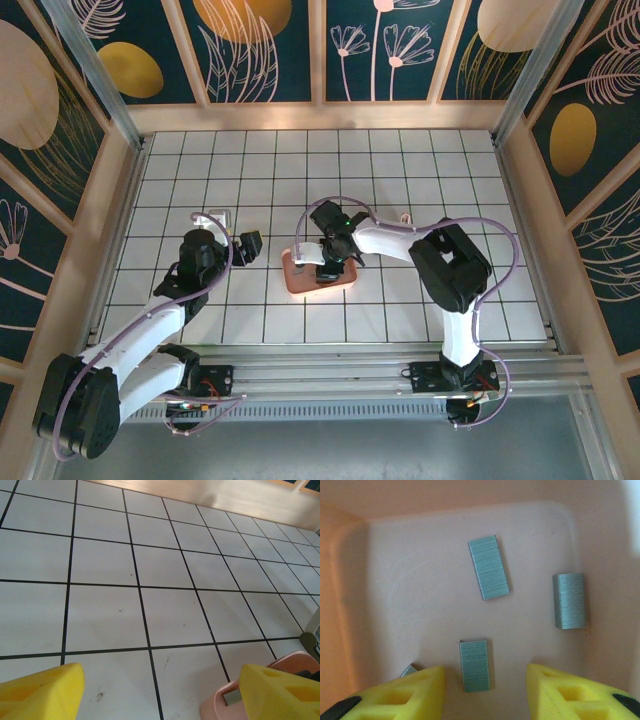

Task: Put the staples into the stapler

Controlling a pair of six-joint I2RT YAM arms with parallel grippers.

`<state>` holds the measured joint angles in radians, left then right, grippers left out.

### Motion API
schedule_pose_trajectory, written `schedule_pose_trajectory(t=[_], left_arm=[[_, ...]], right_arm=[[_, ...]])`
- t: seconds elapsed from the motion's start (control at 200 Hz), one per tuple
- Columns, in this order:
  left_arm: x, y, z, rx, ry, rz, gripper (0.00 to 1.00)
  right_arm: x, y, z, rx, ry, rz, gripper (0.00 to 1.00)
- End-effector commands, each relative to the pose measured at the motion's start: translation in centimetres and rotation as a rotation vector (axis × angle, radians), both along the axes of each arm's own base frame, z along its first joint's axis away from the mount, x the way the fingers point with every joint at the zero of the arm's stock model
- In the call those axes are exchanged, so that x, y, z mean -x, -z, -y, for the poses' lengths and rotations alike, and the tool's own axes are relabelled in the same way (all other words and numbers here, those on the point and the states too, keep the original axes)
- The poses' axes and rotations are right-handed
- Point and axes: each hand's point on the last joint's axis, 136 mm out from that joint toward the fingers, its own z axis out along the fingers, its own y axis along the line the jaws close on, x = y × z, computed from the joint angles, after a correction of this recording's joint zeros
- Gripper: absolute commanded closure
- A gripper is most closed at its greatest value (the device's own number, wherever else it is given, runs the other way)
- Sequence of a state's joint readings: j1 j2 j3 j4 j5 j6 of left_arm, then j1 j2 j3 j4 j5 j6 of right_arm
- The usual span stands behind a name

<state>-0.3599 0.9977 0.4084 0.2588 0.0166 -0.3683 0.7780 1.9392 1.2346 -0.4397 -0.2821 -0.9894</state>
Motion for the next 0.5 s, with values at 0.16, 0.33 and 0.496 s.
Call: schedule_pose_trajectory(t=[0.16, 0.33, 0.496], left_arm=[[-0.5, -0.6, -0.2, -0.010, -0.012, 0.030, 0.19], [-0.6, -0.6, -0.3, -0.013, -0.012, 0.030, 0.19], [-0.7, -0.9, -0.2, -0.015, -0.009, 0.034, 0.20]], right_arm=[[0.3, 2.1, -0.3, 0.025, -0.013, -0.030, 0.62], [0.2, 2.7, -0.3, 0.033, -0.012, -0.034, 0.72], [-0.1, 2.5, -0.3, 0.031, -0.007, -0.022, 0.80]])
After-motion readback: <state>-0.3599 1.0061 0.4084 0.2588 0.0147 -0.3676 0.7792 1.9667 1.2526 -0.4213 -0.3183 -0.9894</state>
